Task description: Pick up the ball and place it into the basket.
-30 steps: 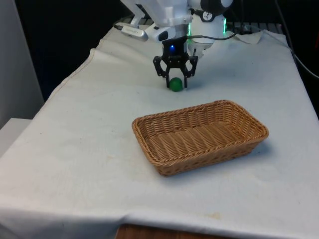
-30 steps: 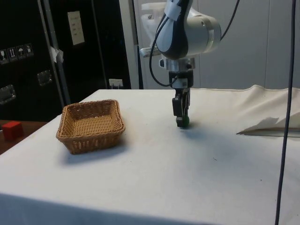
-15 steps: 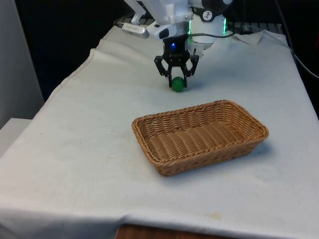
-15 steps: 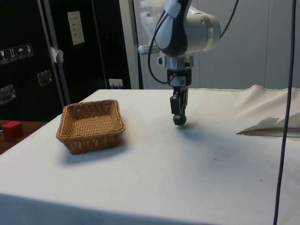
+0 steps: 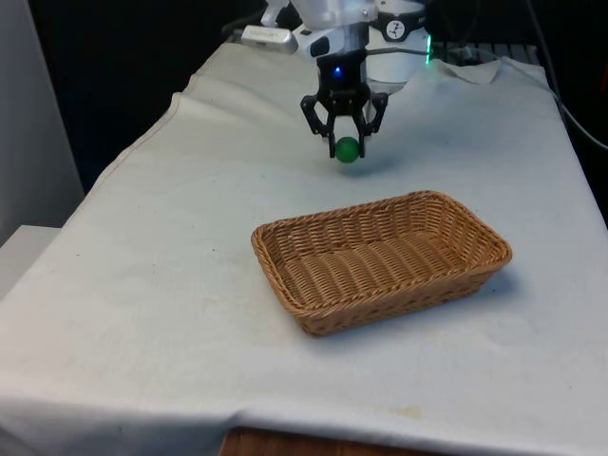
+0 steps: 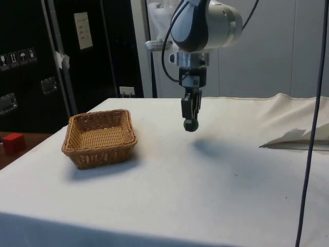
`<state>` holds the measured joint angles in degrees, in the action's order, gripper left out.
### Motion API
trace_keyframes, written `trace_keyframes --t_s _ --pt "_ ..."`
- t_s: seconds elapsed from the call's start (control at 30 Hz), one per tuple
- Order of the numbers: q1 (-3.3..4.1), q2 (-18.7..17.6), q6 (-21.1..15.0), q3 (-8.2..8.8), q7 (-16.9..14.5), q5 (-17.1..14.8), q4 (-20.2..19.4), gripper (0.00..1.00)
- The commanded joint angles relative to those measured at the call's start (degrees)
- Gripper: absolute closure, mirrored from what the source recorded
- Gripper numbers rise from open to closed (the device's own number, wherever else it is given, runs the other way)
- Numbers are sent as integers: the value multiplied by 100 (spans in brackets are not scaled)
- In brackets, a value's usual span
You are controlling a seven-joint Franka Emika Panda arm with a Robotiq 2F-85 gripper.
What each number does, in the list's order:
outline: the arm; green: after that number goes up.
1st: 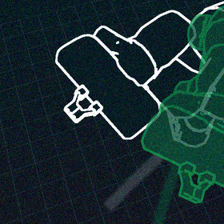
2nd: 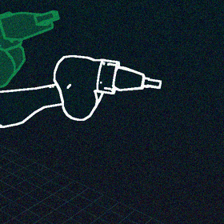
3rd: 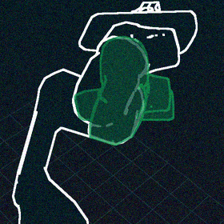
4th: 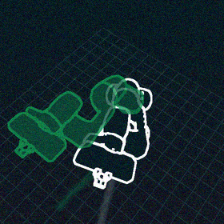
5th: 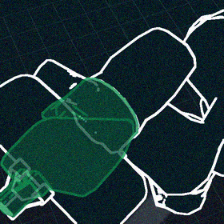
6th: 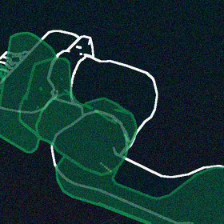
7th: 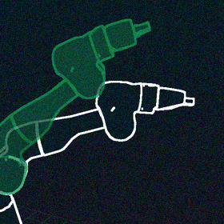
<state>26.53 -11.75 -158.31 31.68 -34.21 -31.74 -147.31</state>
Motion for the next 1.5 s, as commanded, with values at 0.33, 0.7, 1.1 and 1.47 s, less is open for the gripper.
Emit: trace_keyframes --t_s 0.33,0.7,1.1,1.47 --pt "97 309 92 46 733 710 40 100" --pt "109 659 195 -80 1312 1220 92 100" --pt "103 1008 539 -298 2011 1828 321 100" --pt "115 1031 1031 -539 2406 1982 791 100"
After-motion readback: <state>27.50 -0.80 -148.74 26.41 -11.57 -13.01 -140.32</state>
